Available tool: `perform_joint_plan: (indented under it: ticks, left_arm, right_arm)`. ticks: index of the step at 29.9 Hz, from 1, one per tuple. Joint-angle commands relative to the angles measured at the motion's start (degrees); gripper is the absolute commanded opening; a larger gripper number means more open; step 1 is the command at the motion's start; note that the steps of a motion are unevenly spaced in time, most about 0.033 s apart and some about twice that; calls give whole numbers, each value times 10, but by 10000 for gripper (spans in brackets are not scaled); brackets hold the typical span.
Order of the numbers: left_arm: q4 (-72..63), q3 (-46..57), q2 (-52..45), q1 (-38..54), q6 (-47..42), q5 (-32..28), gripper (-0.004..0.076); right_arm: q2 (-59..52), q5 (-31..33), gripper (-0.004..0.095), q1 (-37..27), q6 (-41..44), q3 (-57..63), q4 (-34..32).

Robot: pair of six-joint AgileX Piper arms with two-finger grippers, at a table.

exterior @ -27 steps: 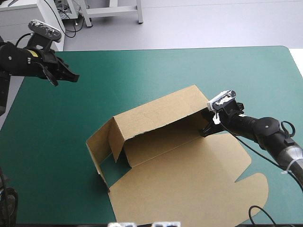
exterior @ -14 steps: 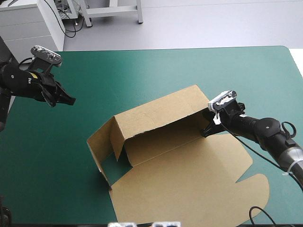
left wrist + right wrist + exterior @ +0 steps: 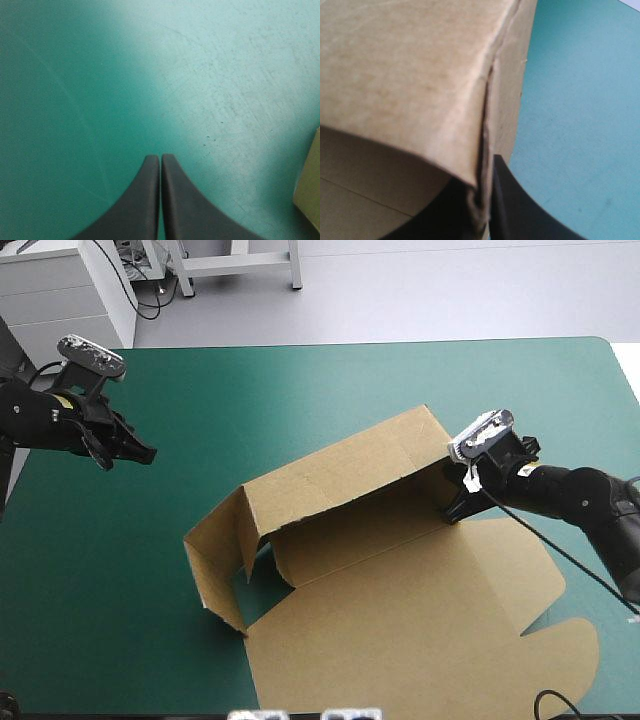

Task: Fold the box

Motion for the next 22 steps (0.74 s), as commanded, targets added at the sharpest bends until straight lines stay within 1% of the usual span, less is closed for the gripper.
perform_joint_plan:
  ticks: [1, 2, 4, 5, 8, 13, 18, 22]
  left_arm:
    - [-12, -13, -18, 1, 0, -28, -8]
    - [-12, -13, -18, 1, 0, -28, -8]
    - [-13, -13, -18, 1, 0, -28, -8]
    - [-13, -13, -18, 1, 0, -28, -8]
    - [-16, -13, -18, 1, 0, -29, -8]
    - [-17, -13, -18, 1, 0, -29, -8]
    - [-18, -13, -18, 1, 0, -29, -8]
    - [-19, -13, -18, 1, 0, -29, -8]
  right_arm:
    - [-11, 108, -18, 0, 139, -79, -89]
    - [-3, 141, -18, 0, 167, -103, -116]
    - [12, 185, -18, 0, 204, -137, -144]
    - [27, 216, -18, 0, 229, -154, -161]
    - [74, 269, -18, 0, 279, -197, -187]
    - [174, 291, -19, 0, 317, -255, -199]
    - [281, 325, -19, 0, 347, -343, -198]
    - [355, 328, -19, 0, 367, -406, -198]
